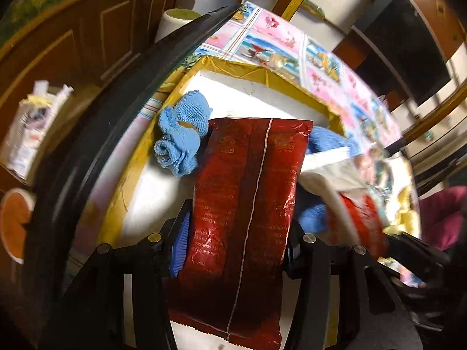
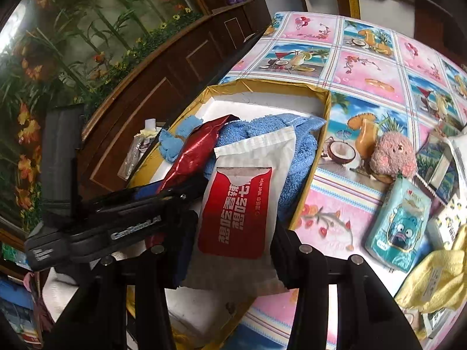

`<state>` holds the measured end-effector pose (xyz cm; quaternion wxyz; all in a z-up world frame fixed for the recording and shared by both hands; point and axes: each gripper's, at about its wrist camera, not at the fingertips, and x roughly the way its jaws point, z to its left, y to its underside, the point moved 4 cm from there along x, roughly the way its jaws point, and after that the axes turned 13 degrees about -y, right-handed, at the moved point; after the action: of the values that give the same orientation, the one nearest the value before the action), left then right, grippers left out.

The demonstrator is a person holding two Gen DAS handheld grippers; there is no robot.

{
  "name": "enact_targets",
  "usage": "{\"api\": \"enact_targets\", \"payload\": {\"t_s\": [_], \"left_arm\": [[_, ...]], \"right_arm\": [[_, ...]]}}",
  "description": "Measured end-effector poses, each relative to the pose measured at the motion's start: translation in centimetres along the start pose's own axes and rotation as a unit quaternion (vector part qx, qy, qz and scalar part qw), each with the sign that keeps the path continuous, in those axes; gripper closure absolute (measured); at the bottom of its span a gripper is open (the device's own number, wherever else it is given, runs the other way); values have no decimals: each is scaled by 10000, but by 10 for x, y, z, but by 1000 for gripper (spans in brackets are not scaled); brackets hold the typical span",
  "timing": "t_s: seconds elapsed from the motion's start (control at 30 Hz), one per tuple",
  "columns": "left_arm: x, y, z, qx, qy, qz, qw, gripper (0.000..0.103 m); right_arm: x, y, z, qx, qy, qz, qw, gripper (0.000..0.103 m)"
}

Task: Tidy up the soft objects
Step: 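Place the red pouch and wet-wipe pack into the white box, open both grippers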

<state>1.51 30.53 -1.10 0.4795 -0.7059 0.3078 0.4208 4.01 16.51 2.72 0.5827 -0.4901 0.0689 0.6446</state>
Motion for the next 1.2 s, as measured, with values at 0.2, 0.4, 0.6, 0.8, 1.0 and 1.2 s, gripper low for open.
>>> {"api": "enact_targets", "payload": {"t_s": [0.2,0.4,0.6,0.8,1.0,1.2], "left_arm": [[-27,14,16,-350,247,-379,9984,53],[-58,21,13,-101,244,-905,9955,53],[-89,28,23,-243,309,-1503,9879,46],[-64,29,21,-283,301,-1358,9899,38],[-31,34,4,152,-294,-992,9945,38],[-24,39,5,284,-333,-956,9945,37]], "right_arm": [[19,-7,1,-107,46,83,9999,54],[31,-10,3,-340,22,204,9992,39],[-1,-21,-6,21,-189,-452,9988,39],[2,-30,-10,480,-1050,-55,9933,39],[50,-48,-23,777,-508,725,9930,39],[59,-81,-39,645,313,247,9971,39]]}}
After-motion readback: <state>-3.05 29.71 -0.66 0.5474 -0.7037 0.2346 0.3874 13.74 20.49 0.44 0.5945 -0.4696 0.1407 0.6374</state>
